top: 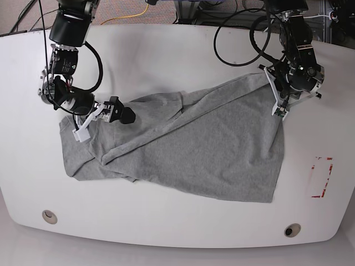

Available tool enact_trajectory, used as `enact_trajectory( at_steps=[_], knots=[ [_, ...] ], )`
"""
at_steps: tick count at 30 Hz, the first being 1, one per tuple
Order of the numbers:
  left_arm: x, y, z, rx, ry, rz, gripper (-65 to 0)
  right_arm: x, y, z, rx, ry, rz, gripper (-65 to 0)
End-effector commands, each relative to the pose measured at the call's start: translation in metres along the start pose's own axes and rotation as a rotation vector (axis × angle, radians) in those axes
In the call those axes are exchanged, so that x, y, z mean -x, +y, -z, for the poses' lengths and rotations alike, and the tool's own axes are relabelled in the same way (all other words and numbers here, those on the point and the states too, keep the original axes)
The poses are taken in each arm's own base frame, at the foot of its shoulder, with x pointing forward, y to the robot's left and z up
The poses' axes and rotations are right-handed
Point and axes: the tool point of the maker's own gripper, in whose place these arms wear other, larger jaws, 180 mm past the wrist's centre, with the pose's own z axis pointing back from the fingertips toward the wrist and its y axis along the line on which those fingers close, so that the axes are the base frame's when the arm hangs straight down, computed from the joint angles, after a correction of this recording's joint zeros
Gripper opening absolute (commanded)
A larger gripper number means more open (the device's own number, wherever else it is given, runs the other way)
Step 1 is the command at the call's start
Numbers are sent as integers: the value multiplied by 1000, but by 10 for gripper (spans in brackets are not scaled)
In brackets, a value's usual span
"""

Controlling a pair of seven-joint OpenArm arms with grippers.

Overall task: Layout the t-shirt on the table in an organized manner, then fold the t-shirt properly
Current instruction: 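Drag the held shirt edge with the right gripper toward the left gripper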

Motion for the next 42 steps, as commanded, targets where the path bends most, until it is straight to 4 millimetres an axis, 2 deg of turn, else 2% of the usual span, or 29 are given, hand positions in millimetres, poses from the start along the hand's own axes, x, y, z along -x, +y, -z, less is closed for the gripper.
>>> enact_trajectory(
  at_steps=[1, 5, 22, 30, 32, 36, 38, 41, 42],
  knots=[
    [-8, 6, -5, -19, -26, 2, -650, -18, 9, -3, -24, -46, -33, -36],
    [-8, 6, -5, -19, -26, 2, -650, -11, 15, 4, -38, -10, -50, -36],
    [-8, 6, -5, -19, -26, 2, -650, -7, 24, 13, -66, -5, -43, -52],
    [-8, 6, -5, -19, -26, 2, -650, -7, 25, 13, -70, -7, -47, -301],
    [-8, 7, -5, -20, -25, 2, -650, -7, 25, 13, -70, -7, -47, -331],
    [-8, 7, -5, -20, -25, 2, -650, -8, 26, 14, -71, -7, -49, -349],
    [-8, 7, -5, -20, -25, 2, -650, -8, 26, 14, -71, -7, -49, -396],
    [-8, 7, -5, -20, -25, 2, -650, -8, 26, 14, -71, -7, -49, -512],
    [-8, 7, -5, -20, -25, 2, -650, -9, 26, 14, -72, -8, -50, -572]
  ],
)
